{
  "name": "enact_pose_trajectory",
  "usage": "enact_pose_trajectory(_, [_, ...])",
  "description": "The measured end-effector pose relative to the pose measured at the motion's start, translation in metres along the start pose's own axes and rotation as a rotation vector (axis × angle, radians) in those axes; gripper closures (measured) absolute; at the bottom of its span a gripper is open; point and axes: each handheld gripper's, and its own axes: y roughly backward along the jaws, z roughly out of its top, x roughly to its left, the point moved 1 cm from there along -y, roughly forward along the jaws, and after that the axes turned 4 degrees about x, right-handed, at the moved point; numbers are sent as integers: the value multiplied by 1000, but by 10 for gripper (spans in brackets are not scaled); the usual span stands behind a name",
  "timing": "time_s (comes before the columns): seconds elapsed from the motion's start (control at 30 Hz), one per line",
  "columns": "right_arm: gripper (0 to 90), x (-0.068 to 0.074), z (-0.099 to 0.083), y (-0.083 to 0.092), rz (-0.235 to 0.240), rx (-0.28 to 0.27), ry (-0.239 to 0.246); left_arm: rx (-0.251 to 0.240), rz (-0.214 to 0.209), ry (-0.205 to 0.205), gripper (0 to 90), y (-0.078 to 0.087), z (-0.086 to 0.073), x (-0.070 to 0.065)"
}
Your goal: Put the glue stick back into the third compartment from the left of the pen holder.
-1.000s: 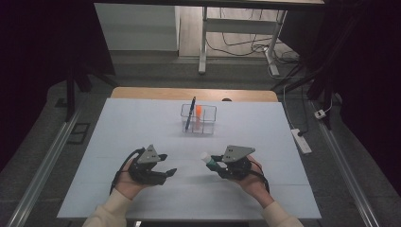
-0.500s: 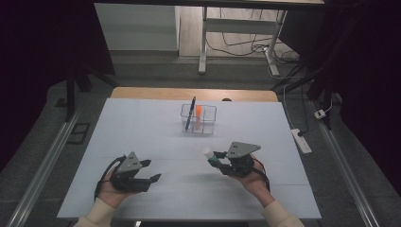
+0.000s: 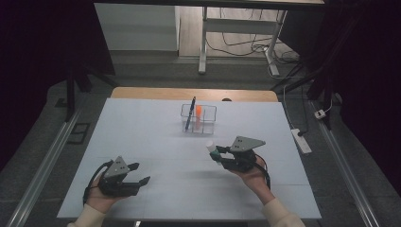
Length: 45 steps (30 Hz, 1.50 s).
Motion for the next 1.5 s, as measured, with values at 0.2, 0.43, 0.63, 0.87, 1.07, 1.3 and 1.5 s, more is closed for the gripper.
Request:
enact_pose_trajectory(0.2, [652, -4, 7, 1, -10, -31, -11, 2, 6, 9, 329, 1, -4, 1])
enact_pose_trajectory(0.43, [652, -12, 19, -3, -16, -61, -21, 8, 2, 13, 328, 2, -7, 3])
enact_pose_trajectory(0.63, [652, -25, 29, -8, -36, -95, -60, 11, 1, 17, 322, 1, -8, 4])
enact_pose_trajectory(0.87, [652, -39, 38, -12, -71, -114, -100, 8, -1, 19, 322, 1, -7, 5])
enact_pose_trajectory(1.07, [652, -51, 47, -18, -93, -138, -115, 13, -4, 20, 322, 0, -8, 5])
enact_pose_trajectory(1.3, [652, -62, 56, -29, -128, -148, -138, 26, -7, 12, 322, -3, -9, 4])
enact_pose_trajectory(1.5, [652, -73, 62, -38, -147, -165, -168, 24, -6, 17, 322, -3, -9, 5])
